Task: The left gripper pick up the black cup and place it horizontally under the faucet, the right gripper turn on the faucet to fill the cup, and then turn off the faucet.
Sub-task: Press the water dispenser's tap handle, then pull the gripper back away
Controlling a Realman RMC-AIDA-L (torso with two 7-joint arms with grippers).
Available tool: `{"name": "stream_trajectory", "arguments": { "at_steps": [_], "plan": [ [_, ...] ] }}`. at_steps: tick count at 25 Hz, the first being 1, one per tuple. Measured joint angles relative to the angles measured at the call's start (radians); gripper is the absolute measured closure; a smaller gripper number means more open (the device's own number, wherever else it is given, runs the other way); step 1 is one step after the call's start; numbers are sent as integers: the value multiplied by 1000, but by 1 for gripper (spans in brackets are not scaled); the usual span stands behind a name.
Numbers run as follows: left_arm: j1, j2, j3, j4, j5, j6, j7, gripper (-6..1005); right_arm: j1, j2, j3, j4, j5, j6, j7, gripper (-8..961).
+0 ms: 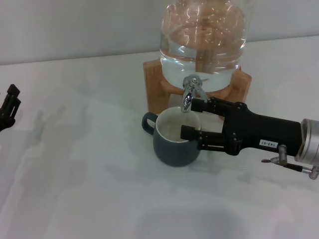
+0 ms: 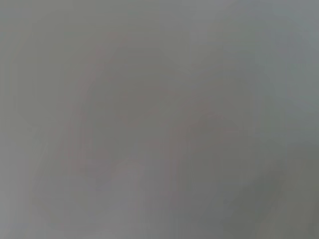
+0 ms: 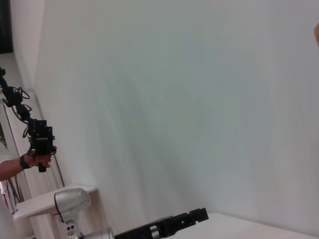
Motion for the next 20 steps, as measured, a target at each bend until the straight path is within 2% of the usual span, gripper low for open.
{"name": "stream_trajectory", "arguments": {
  "at_steps": [20],
  "plan": [
    [0, 0, 0, -2, 1, 0, 2, 484, 0, -2, 47, 2, -4, -75, -28, 103]
  ]
}}
